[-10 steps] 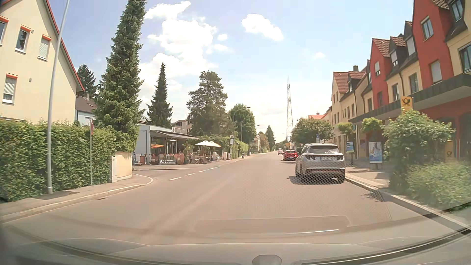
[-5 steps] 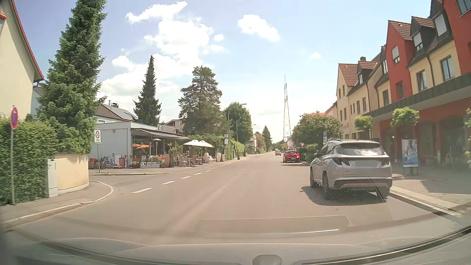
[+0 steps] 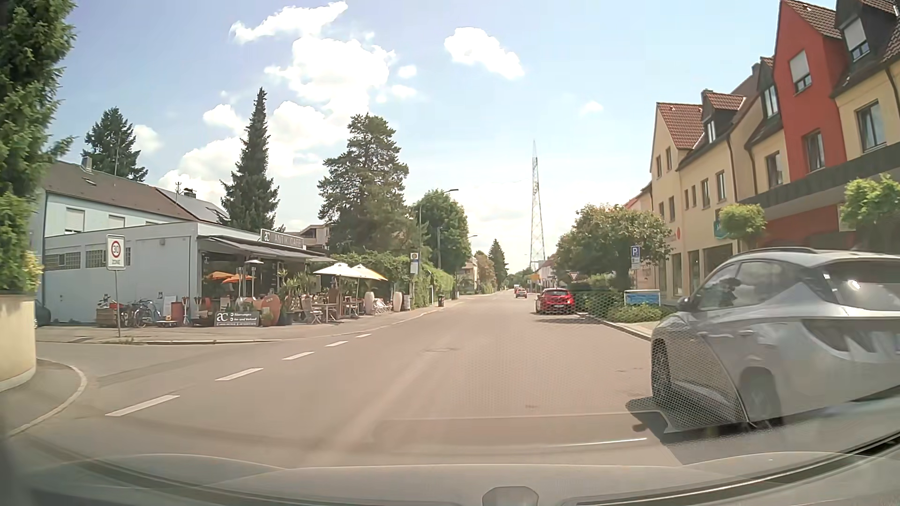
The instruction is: Follow the waypoints while adhering to traffic rules and regulations
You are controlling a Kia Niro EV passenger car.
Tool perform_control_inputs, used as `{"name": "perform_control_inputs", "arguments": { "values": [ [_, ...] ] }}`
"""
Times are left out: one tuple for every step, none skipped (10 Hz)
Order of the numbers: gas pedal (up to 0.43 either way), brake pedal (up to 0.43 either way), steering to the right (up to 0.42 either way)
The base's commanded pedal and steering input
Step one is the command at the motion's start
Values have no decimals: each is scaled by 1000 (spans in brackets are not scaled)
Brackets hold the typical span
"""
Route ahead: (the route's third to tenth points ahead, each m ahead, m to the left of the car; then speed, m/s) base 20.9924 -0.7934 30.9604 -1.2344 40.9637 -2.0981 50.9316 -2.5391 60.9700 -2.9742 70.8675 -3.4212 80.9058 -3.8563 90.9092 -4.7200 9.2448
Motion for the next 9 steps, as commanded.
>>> {"name": "perform_control_inputs", "arguments": {
  "values": [
    [157,0,28],
    [157,0,27],
    [150,0,26],
    [150,0,25],
    [150,0,25],
    [138,0,24],
    [138,0,23],
    [138,0,20],
    [138,0,14]
  ]
}}
